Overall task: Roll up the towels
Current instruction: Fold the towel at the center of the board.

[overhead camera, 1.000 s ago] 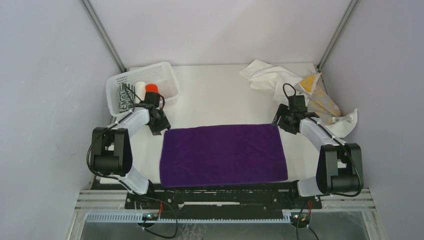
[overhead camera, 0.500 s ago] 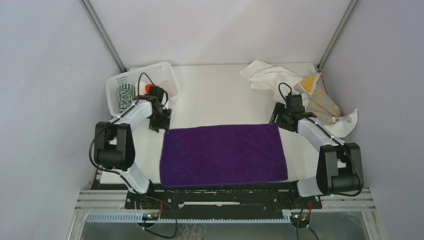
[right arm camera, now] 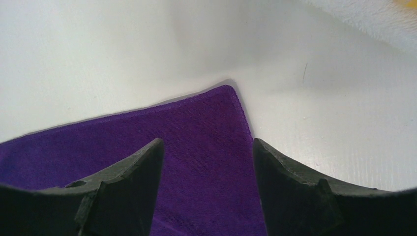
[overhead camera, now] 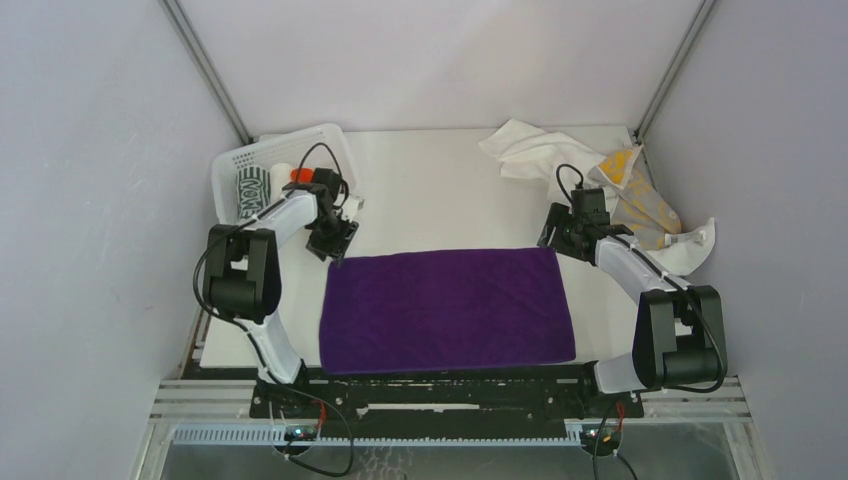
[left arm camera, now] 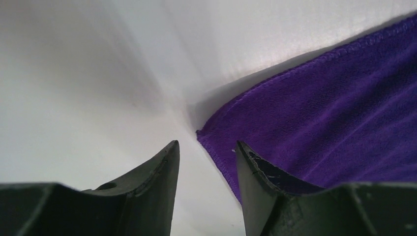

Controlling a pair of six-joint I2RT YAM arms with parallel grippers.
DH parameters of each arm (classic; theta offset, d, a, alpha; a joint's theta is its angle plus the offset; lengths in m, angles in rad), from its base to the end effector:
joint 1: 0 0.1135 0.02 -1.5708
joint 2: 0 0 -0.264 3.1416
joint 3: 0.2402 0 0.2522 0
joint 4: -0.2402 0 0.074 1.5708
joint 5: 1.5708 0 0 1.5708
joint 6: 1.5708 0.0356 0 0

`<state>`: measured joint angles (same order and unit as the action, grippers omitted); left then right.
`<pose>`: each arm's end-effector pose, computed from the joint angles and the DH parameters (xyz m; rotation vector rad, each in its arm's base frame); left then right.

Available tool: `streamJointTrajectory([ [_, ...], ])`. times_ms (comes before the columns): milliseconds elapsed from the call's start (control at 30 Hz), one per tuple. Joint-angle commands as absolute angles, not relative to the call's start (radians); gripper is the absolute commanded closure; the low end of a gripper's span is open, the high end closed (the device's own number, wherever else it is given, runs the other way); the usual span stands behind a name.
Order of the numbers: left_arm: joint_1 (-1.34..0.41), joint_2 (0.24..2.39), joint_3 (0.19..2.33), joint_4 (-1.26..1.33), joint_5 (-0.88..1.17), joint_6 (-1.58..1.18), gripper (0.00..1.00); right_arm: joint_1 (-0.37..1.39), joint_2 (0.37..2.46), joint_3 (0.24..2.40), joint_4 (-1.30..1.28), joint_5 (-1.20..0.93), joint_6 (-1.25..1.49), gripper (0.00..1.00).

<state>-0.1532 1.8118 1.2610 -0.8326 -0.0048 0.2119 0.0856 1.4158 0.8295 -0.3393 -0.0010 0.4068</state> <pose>0.3396 -0.0523 0.1851 0.5357 2.9054 0.0152 0.2814 0.0242 0.2012 0.4007 2.4761 0.2056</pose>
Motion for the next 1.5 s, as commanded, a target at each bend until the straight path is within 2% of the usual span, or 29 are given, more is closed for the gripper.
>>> streamJointTrajectory([
  [0, -0.173, 1.854, 1.327, -0.860, 0.023, 0.305, 0.51, 0.090, 1.391, 0.833, -0.301, 0.000, 0.391, 0.34],
  [300, -0.175, 1.926, 1.381, -0.893, 0.008, 0.340, 0.59, 0.088, 1.396, 0.833, -0.301, 0.010, 0.384, 0.35],
  [667, -0.164, 1.968, 1.445, -0.924, 0.029, 0.377, 0.82, 0.078, 1.350, 0.816, -0.222, -0.078, 0.346, 0.32],
  [800, -0.163, 1.972, 1.451, -0.929, 0.030, 0.385, 0.87, 0.083, 1.315, 0.809, -0.143, -0.104, 0.257, 0.30],
  [867, -0.164, 1.973, 1.454, -0.933, 0.026, 0.387, 0.91, 0.082, 1.326, 0.855, -0.187, -0.119, 0.185, 0.31],
  [967, -0.163, 1.969, 1.451, -0.930, 0.012, 0.384, 0.93, 0.078, 1.384, 0.946, -0.294, -0.126, 0.101, 0.33],
  [1167, -0.163, 1.973, 1.457, -0.926, -0.017, 0.373, 0.94, 0.080, 1.587, 1.136, -0.525, -0.013, -0.069, 0.47],
  [1267, -0.158, 1.967, 1.451, -0.918, -0.019, 0.366, 0.95, 0.082, 1.660, 1.161, -0.549, -0.022, -0.122, 0.52],
  [1467, -0.146, 1.979, 1.462, -0.917, -0.040, 0.354, 0.95, 0.074, 1.755, 1.192, -0.574, -0.059, -0.202, 0.52],
])
